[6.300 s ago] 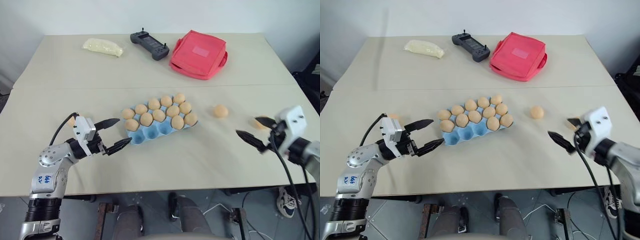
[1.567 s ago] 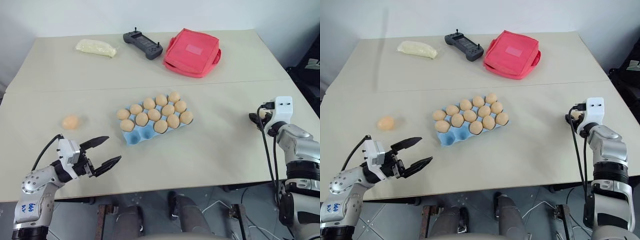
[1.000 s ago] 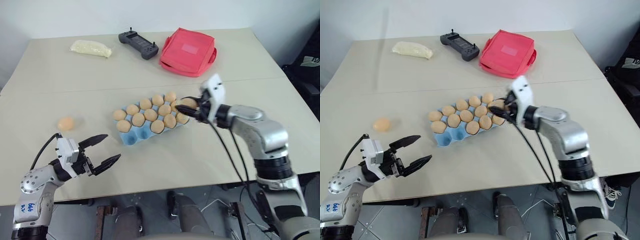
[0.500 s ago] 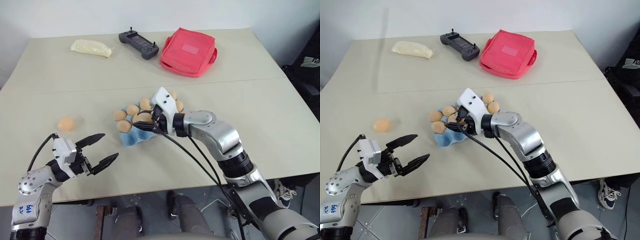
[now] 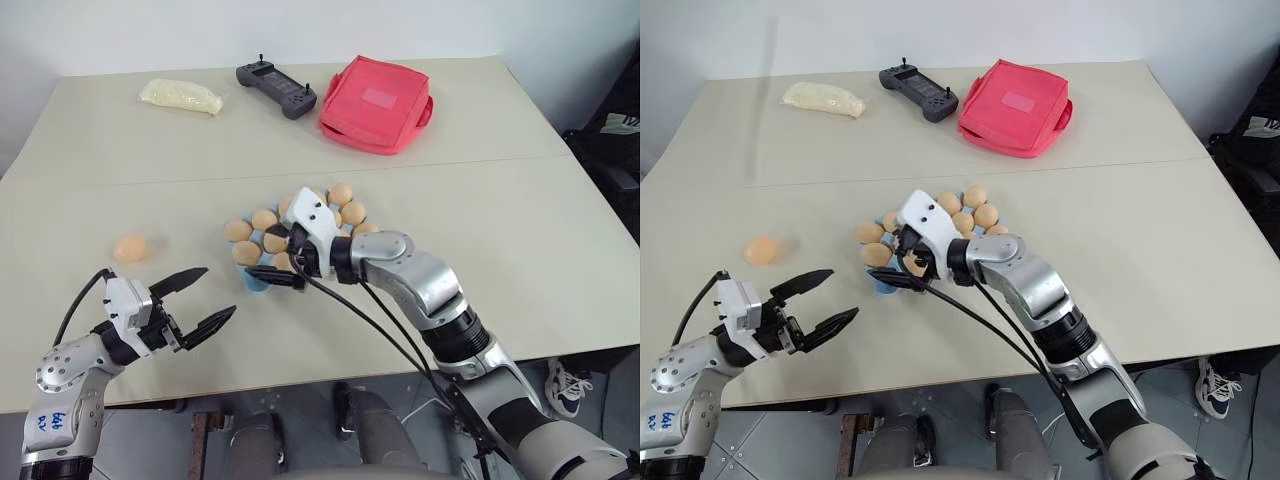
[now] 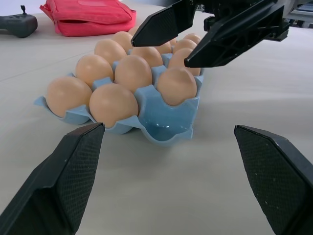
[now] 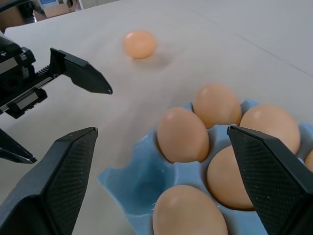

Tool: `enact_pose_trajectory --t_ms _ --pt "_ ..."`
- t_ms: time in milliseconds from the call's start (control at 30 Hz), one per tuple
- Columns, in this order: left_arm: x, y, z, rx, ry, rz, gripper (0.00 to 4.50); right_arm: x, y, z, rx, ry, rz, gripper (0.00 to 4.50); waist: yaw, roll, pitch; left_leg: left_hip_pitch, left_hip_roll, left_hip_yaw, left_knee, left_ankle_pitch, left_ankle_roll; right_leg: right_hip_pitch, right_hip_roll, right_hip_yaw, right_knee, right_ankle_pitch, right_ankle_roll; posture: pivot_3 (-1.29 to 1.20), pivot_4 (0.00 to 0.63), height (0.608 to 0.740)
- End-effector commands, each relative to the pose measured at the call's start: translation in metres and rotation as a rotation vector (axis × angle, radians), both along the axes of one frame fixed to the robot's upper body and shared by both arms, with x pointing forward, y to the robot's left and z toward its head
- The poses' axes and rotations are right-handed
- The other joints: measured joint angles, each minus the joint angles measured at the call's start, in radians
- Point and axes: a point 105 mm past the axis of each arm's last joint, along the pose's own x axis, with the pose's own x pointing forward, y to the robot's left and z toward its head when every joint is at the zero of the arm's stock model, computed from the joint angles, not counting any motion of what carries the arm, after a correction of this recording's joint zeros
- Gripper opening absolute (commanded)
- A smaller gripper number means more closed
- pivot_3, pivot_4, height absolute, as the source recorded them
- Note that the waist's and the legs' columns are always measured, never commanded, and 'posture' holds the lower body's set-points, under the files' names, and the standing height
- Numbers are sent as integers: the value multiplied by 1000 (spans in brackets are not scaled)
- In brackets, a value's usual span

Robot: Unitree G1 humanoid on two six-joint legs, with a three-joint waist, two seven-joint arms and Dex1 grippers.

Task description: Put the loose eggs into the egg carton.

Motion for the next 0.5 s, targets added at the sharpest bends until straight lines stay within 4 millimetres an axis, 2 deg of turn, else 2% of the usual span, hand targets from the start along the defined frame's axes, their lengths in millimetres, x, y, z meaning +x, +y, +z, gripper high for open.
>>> enact_pose_trajectory --t_ms 33,167,300,333,433,500 --pt "0 2 8 4 -46 9 4500 4 -17 23 56 -87 -13 4491 1 0 0 0 0 0 0 0 0 0 0 0 0 0 0 0 150 740" --pt "1 5 8 2 -45 35 4500 3 -52 32 64 -148 2 4491 5 0 0 -1 -1 0 0 0 0 0 1 0 -1 0 0 0 150 740" --pt "3 16 13 -1 -75 124 4500 5 -95 22 -29 -200 -5 4491 6 0 0 -1 -1 0 0 0 1 1 1 -1 -3 0 1 0 150 740" --pt "3 18 14 -2 -81 140 4500 4 -100 23 -29 -208 -3 4491 4 0 0 -1 -1 0 0 -1 1 1 1 -1 -3 0 1 0 150 740" --pt "4 30 19 3 -111 257 4500 6 -132 30 26 -221 -10 4491 1 0 0 1 -1 1 0 -1 1 1 1 -1 -2 0 1 0 150 740" --pt "4 37 22 3 -116 329 4500 -1 -150 31 42 -235 26 4491 2 0 0 1 0 0 0 -1 1 1 3 -1 -2 0 1 0 150 740"
